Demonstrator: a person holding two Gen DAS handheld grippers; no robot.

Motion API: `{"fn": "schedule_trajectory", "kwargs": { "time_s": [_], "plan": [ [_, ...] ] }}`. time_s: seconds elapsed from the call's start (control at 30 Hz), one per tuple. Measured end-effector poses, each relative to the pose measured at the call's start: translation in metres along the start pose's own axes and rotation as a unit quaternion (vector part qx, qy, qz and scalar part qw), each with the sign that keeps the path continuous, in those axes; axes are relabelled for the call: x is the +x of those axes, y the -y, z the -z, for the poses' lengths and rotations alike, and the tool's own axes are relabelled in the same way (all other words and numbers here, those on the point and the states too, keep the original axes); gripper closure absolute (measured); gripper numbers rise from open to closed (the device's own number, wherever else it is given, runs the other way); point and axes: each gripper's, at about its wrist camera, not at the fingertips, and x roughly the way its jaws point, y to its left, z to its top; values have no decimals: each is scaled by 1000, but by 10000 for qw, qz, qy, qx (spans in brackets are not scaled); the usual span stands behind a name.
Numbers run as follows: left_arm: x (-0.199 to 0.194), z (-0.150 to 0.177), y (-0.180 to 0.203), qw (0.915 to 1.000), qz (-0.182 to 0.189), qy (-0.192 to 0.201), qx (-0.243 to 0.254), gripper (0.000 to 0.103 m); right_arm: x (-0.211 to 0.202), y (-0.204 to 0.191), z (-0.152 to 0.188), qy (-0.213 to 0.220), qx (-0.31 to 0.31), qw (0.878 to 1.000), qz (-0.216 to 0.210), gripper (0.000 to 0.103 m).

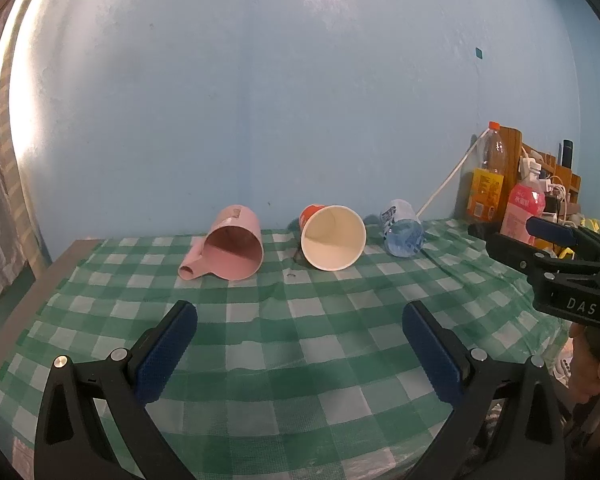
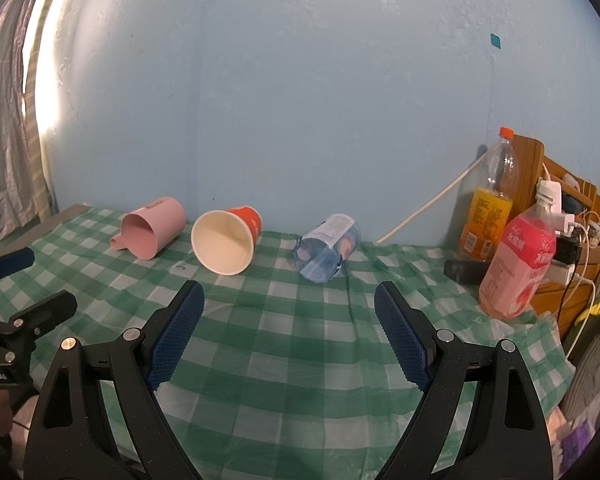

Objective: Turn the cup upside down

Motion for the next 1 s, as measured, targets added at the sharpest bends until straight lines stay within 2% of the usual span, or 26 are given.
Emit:
{"fn": "schedule_trajectory", "kwargs": {
  "time_s": [0.23,0.47,0.63,0.8,1.0],
  "plan": [
    [8,-4,4,9996,169,-243,32,0,3,0,0,-54,2,10000,-47,17],
    [18,-21,18,9991,112,-258,316,0,8,7,-5,-102,118,9998,-98,17],
    [38,-39,38,9965,300,-480,615,0,14,33,-17,-171,488,9984,-247,17],
    [61,-64,57,9948,247,-608,777,0,29,65,-33,-321,865,9954,-266,17],
    [96,-85,80,9917,334,-905,855,0,68,94,-49,-839,1370,9859,-469,17]
  ]
}}
